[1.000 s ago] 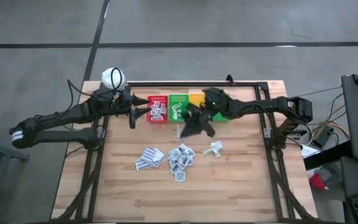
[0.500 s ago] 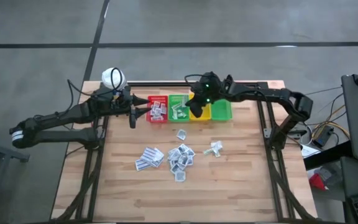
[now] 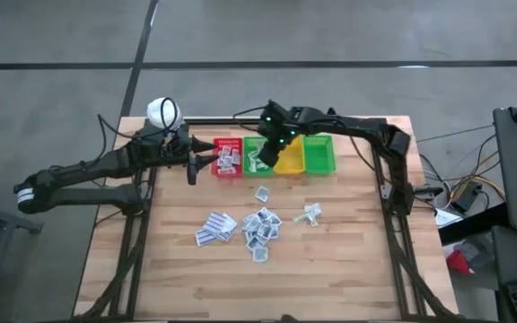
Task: Pick & Place First Aid Supplies
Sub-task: Put the green bandage into the left green bin
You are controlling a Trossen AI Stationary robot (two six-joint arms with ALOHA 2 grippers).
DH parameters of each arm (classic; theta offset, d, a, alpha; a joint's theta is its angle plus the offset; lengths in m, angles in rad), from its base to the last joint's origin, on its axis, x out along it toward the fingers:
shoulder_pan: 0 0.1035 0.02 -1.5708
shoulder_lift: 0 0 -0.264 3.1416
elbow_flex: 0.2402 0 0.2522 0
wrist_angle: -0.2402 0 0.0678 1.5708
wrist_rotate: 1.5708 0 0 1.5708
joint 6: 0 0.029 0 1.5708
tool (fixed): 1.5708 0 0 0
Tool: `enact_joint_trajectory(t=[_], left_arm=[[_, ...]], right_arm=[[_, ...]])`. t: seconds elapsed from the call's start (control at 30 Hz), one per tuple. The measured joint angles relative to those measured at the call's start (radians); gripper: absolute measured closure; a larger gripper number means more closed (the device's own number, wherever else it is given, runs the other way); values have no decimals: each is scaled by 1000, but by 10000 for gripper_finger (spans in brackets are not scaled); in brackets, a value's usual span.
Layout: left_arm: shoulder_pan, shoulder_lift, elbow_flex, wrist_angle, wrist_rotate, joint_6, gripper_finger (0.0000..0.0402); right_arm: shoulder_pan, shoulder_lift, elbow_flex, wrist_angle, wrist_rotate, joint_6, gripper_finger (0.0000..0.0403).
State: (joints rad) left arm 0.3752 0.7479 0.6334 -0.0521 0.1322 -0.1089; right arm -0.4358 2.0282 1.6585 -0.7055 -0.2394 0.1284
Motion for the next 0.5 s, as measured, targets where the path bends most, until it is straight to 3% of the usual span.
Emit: enact_joint_trajectory(t=[0.5], left_arm=[[0,0,0,0,0,1,227]], right_arm=[[2,290,360,-310,7,-88,394]])
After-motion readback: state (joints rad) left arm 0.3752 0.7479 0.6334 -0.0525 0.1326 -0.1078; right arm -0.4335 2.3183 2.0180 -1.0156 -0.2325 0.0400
